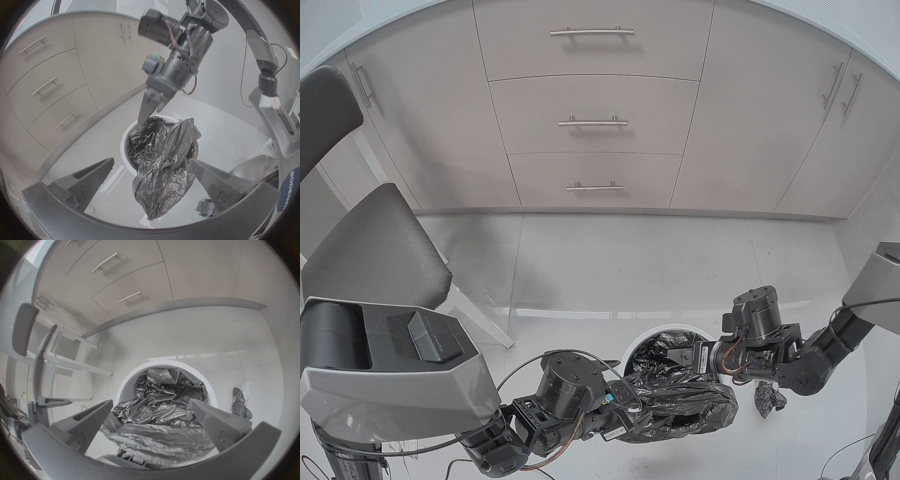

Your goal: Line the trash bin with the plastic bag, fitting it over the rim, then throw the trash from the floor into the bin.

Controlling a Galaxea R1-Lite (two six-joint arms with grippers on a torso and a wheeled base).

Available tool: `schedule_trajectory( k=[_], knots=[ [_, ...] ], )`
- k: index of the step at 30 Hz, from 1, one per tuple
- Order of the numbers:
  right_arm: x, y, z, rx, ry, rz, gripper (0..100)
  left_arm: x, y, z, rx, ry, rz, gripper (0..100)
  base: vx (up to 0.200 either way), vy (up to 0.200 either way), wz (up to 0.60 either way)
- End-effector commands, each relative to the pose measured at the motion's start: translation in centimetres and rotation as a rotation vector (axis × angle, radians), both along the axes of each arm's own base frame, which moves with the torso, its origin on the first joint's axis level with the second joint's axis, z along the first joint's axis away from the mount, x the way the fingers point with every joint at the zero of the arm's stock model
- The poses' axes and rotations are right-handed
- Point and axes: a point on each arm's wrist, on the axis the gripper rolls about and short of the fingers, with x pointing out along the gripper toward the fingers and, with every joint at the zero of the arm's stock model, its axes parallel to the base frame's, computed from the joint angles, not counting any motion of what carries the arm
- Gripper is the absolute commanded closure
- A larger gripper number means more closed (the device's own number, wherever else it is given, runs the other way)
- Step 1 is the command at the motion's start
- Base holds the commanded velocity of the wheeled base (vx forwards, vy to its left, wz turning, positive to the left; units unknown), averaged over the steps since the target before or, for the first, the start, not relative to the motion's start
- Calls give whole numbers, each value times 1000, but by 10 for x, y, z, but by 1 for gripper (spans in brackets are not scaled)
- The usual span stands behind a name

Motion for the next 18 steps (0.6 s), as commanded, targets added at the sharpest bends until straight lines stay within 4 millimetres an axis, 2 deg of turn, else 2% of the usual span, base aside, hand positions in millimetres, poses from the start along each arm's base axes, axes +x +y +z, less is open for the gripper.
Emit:
schedule_trajectory(
  k=[1,2,5,11,18],
  knots=[
    [-17,-14,32,52,-67,-22,0,0,1,-1,1,5,-1,0,0,0,0],
    [-18,-15,36,59,-74,-23,0,0,1,-1,-1,5,-1,0,0,0,0],
    [-19,-16,39,62,-81,-24,0,-1,1,0,-2,3,-2,0,0,-200,0],
    [-19,-14,36,59,-74,-20,0,-2,0,1,-3,2,-3,0,0,-200,0],
    [-19,-13,34,57,-70,-17,0,0,0,1,-17,10,10,0,0,0,0]
  ],
)
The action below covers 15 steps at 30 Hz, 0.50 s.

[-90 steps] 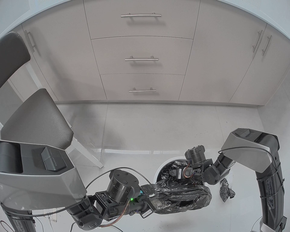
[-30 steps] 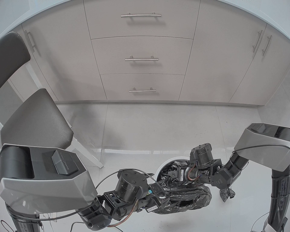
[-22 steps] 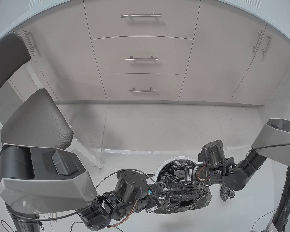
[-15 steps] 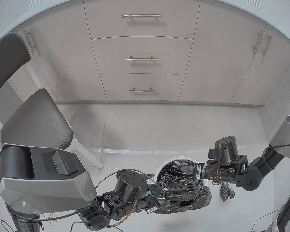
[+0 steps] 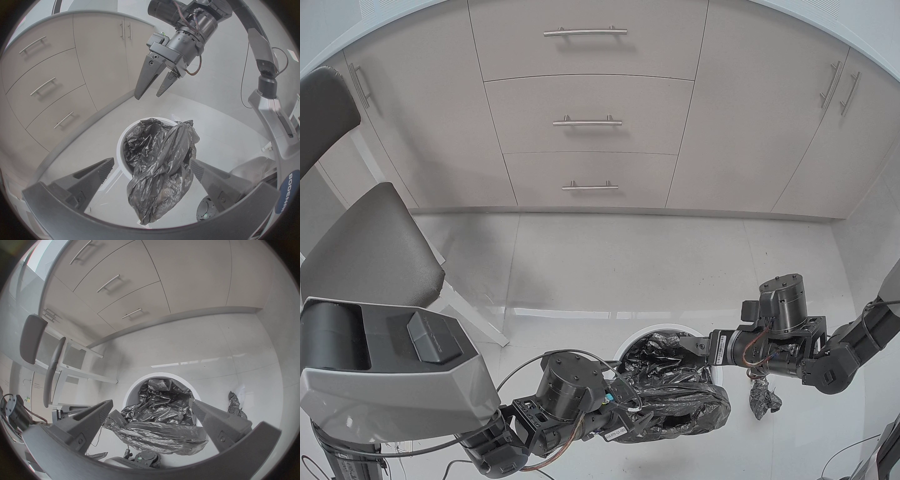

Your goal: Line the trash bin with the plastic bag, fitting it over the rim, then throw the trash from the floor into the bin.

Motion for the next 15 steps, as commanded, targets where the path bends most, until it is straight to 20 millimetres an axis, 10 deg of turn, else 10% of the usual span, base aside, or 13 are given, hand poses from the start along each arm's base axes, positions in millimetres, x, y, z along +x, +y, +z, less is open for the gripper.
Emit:
schedule_trajectory(
  k=[1,15],
  knots=[
    [0,1,0,0,-2,2,0,1,0,1,-4,-1,4,0,0,0,0],
    [-1,2,-1,25,-4,-7,0,16,15,-22,31,1,32,0,0,0,0]
  ],
)
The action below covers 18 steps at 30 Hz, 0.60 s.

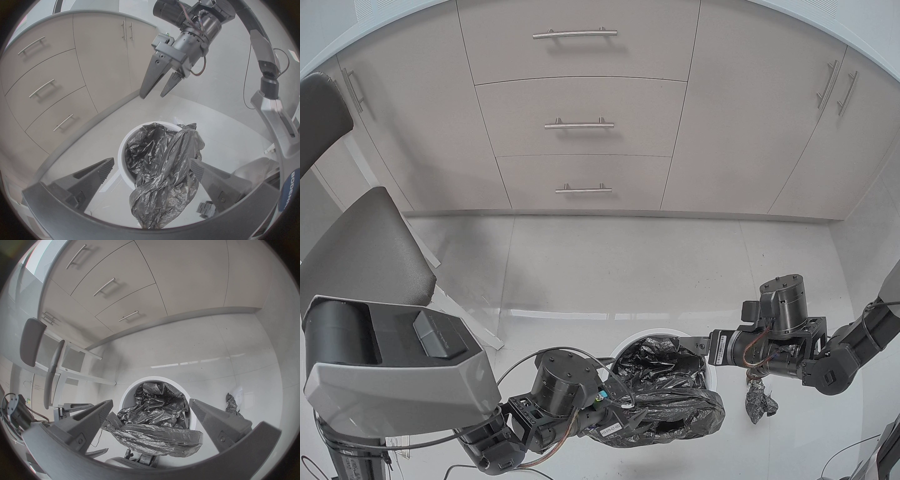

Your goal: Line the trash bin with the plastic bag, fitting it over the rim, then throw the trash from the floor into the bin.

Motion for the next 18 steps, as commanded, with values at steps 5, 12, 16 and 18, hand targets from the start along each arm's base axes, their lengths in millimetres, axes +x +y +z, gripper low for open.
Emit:
schedule_trajectory(
  k=[5,12,16,18],
  knots=[
    [4,4,0,45,-34,-12,0,14,11,-19,50,-18,-23,0,0,0,0],
    [4,4,-4,42,-25,-12,0,12,9,-24,80,-28,-52,0,0,0,0],
    [4,4,-4,44,-24,-15,0,9,7,-26,84,-24,-64,0,0,0,0],
    [4,4,-4,45,-23,-16,0,8,7,-28,88,-19,-67,0,0,0,0]
  ],
)
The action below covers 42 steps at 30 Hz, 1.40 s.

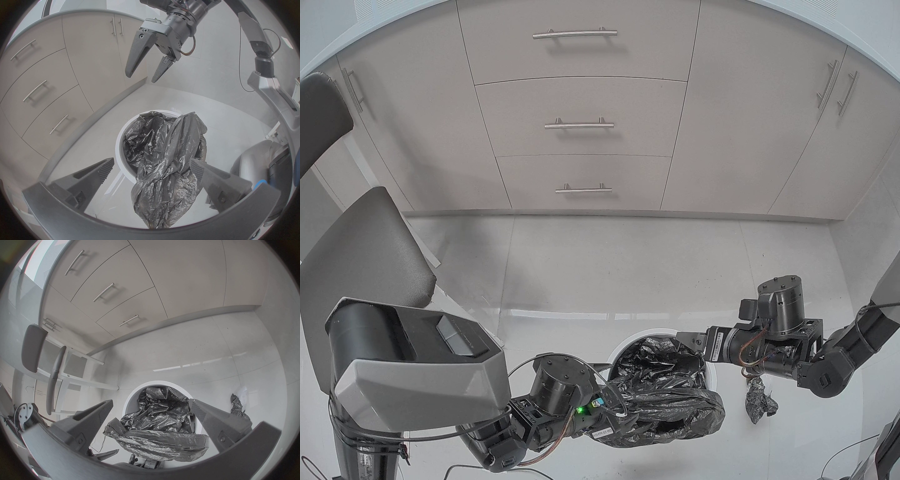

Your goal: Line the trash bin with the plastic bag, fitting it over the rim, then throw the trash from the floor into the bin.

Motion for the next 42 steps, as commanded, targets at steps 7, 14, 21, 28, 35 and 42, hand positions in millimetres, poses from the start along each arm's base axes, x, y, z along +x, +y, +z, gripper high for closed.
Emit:
schedule_trajectory(
  k=[7,14,21,28,35,42],
  knots=[
    [1,1,-5,-7,14,2,0,-2,-1,-14,26,35,-2,0,0,0,0],
    [3,2,-7,-8,18,1,0,-3,1,-18,39,46,3,0,0,0,0],
    [5,3,-12,-1,6,-1,0,-6,-2,-28,59,62,-9,0,0,0,0],
    [6,4,-14,-1,7,1,0,-6,-2,-36,72,78,-13,0,0,0,0],
    [6,3,-14,14,13,-12,0,-6,-2,-39,72,82,-11,100,0,0,0],
    [6,3,-13,24,14,-16,0,-6,-2,-36,62,80,-11,100,0,0,0]
  ],
)
